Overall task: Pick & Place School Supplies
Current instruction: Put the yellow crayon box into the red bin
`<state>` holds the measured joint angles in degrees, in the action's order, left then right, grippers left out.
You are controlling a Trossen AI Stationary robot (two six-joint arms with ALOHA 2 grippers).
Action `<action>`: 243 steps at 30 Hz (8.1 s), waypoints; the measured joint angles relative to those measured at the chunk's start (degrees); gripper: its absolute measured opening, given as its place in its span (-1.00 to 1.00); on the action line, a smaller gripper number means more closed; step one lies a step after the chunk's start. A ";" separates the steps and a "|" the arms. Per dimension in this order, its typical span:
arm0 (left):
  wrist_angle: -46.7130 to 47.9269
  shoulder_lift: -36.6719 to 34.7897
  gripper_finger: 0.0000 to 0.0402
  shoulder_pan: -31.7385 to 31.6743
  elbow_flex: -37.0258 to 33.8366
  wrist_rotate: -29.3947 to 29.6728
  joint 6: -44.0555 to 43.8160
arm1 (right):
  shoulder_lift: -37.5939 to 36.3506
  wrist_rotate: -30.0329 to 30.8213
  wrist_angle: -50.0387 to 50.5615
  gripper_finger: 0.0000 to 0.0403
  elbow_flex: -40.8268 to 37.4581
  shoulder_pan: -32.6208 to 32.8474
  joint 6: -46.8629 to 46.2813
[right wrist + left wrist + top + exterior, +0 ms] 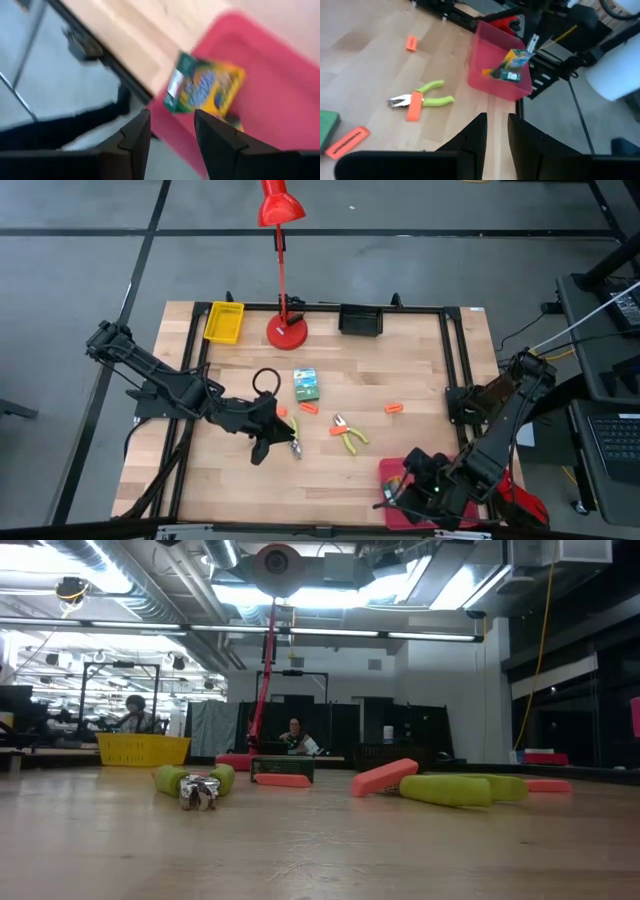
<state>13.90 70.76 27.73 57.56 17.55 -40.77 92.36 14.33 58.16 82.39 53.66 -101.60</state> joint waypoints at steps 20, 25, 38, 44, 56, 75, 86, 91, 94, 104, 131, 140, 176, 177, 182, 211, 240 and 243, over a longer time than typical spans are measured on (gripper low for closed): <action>19.14 4.99 -0.64 -10.65 -0.02 5.71 -8.64 | -1.09 16.62 -5.96 -0.23 0.00 -19.78 19.43; 22.36 11.47 -0.64 -18.09 -0.07 -0.97 -21.20 | -1.17 11.00 -8.98 -0.23 0.00 -24.90 28.29; 13.23 21.18 -0.64 -29.67 -1.25 -2.63 -24.80 | -2.75 7.09 -14.12 -0.23 -0.02 -31.96 40.43; 5.48 21.30 -0.64 -31.17 -7.68 -7.26 -26.22 | -6.35 10.82 -7.88 -0.23 -0.04 -29.76 39.02; -5.34 21.02 -0.64 -30.19 -14.14 -7.82 -32.89 | -13.59 16.76 -5.16 -0.23 -0.04 -26.99 37.67; 6.20 21.09 -0.64 -30.01 -14.27 -5.21 -32.77 | -13.51 20.18 -6.51 -0.23 -0.04 -24.10 34.93; 11.60 13.66 -0.64 -30.01 -14.25 -1.86 -25.06 | -13.46 21.29 -8.45 -0.23 -0.04 -22.66 33.68; 15.73 4.60 -0.64 -30.08 -14.25 -3.11 -19.99 | -13.46 21.27 -9.94 -0.23 -0.04 -22.36 34.40; 12.40 0.38 -0.64 -29.99 -14.23 -9.09 -14.32 | -13.46 20.95 -10.15 -0.23 -0.04 -22.37 35.10; 12.95 -7.64 -0.64 -33.21 -14.12 -21.13 -10.30 | -13.44 15.85 -10.95 -0.23 -0.04 -23.67 40.30; -68.33 5.70 -0.65 -40.93 -9.44 -43.32 -10.32 | -16.43 16.75 -13.15 -0.23 -0.04 -21.05 46.05; 7.57 5.11 -0.88 -39.81 15.77 -19.00 16.12 | -18.16 18.29 -12.44 -0.23 -0.04 -20.82 46.77; 46.35 21.14 -0.04 -31.12 21.77 -7.61 91.43 | -18.16 28.05 -10.81 -0.23 -0.02 -16.94 37.26; 46.31 21.24 -0.01 -31.51 21.77 -9.35 91.05 | -18.16 28.68 -10.81 -0.23 -0.02 -16.72 36.78; 43.65 21.15 0.10 -33.04 19.49 -16.79 91.52 | -18.14 29.95 -11.07 -0.23 -0.02 -16.69 35.20; 26.11 21.14 0.25 -40.61 6.38 -19.19 113.59 | -17.55 34.73 -15.76 -0.23 -0.02 -14.50 27.31; 23.99 25.94 0.25 -40.57 6.38 -17.50 108.61 | -16.53 37.77 -15.68 -0.23 0.00 -10.70 24.02; 23.99 25.94 0.25 -40.57 6.38 -18.40 107.07 | -16.53 37.77 -15.68 -0.23 0.00 -10.64 23.77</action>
<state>37.89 96.71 -12.84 63.94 -0.85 66.30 75.82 52.10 42.48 82.39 43.03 -77.83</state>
